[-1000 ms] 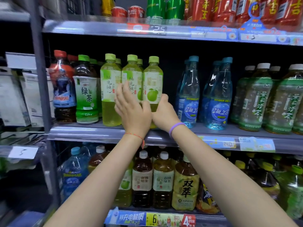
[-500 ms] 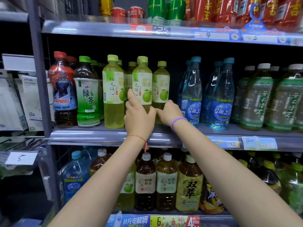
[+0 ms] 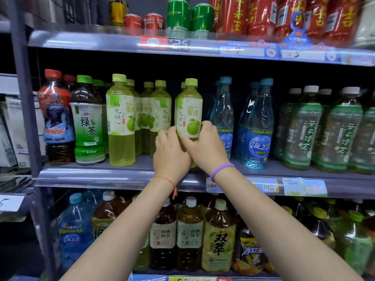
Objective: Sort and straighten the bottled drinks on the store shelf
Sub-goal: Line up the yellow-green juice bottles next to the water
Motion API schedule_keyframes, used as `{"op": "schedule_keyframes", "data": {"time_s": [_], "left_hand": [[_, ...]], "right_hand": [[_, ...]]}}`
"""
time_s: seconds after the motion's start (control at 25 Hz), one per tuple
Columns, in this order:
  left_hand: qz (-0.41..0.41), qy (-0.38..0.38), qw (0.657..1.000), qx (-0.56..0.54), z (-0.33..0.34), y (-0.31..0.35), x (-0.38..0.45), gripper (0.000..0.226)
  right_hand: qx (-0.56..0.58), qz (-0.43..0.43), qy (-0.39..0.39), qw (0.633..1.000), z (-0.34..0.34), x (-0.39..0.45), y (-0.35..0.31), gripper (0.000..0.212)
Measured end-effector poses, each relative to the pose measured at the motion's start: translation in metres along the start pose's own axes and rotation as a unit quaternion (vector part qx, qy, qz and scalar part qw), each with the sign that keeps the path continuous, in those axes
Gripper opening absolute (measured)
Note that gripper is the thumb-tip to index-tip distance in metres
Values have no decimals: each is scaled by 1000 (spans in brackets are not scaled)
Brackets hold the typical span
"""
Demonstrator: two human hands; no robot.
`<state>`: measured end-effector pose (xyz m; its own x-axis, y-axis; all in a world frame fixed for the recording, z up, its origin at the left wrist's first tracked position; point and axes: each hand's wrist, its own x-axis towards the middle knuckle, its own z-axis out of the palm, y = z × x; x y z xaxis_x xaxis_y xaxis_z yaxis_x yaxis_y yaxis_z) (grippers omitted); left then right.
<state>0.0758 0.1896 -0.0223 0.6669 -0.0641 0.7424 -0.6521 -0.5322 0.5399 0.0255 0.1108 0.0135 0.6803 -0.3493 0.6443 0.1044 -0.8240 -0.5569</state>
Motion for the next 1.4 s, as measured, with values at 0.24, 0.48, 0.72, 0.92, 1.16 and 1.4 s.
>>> {"op": "schedule_keyframes", "data": {"time_s": [0.24,0.48,0.72,0.92,1.16,1.4], "left_hand": [[56,71,992,-90,0,0,-3,56],[-121,60,989,-56,-20,-12,32,66],[-165,-69,984,21,-22,-20,61,75],[-123,-68,990,30,-26,-22,52,78],[-84,-114,989,-31,-35,-25,41,83],[-57,-116,990,-55,-41,-25,34,87]], "right_hand": [[0,9,-33,999,0,14,-1,41],[-11,24,-58,998,6,17,-1,47],[-71,63,-81,992,17,8,-1,48],[-84,81,-70,991,22,2,-2,45],[-76,93,-58,991,25,-4,-5,45],[-79,35,39,996,27,-13,-17,53]]}}
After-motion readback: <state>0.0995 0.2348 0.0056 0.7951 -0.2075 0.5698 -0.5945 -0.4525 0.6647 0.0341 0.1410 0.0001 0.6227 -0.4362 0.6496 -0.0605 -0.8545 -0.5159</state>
